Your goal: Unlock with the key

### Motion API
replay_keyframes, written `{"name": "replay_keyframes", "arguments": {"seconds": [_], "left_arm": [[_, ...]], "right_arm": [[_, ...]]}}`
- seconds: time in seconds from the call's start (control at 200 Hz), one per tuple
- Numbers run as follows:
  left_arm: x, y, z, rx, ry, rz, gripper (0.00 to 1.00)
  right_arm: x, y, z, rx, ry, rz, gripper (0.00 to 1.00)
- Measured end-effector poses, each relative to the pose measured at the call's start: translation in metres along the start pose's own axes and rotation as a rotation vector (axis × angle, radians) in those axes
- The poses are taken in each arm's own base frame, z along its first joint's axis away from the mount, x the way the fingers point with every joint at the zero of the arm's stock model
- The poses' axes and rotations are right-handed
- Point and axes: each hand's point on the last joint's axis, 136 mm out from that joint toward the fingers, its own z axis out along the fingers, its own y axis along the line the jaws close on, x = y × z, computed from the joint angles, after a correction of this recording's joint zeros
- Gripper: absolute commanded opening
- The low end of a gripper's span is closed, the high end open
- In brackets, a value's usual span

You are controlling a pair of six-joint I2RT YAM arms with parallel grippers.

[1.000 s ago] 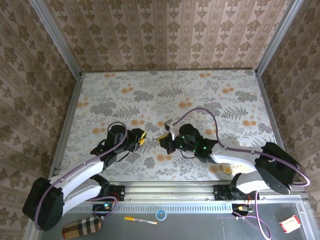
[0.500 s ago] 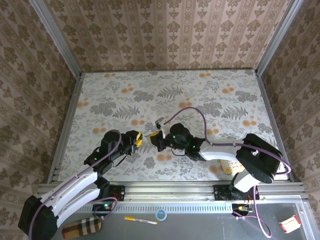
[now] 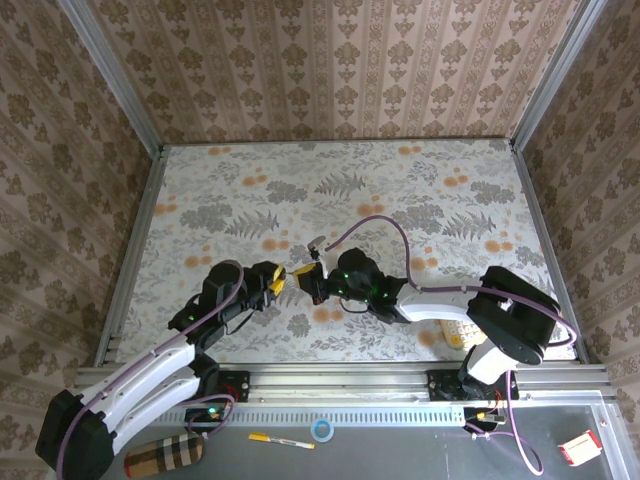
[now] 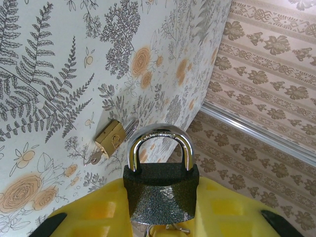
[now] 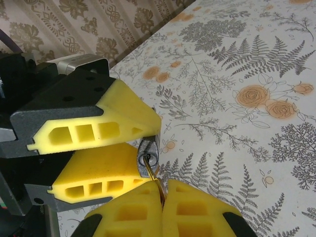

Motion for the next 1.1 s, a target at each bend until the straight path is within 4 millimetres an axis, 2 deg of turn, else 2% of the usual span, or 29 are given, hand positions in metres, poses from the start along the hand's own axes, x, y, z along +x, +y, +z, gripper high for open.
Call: {"name": "replay_keyframes", "arguments": {"seconds": [0.795, 1.1], "left_arm": [[-0.008, 0.013, 0.009, -0.048, -0.053, 0.003, 0.00], [-0.014, 0.015, 0.014, -0.060, -0.091, 0.003, 0.00]], "right_arm": [[0.013, -0.007, 0.012, 0.034, 0.006, 0.000, 0.00], [0.014, -0.007, 0.019, 0.123, 0.063, -0.092, 0.00]]}}
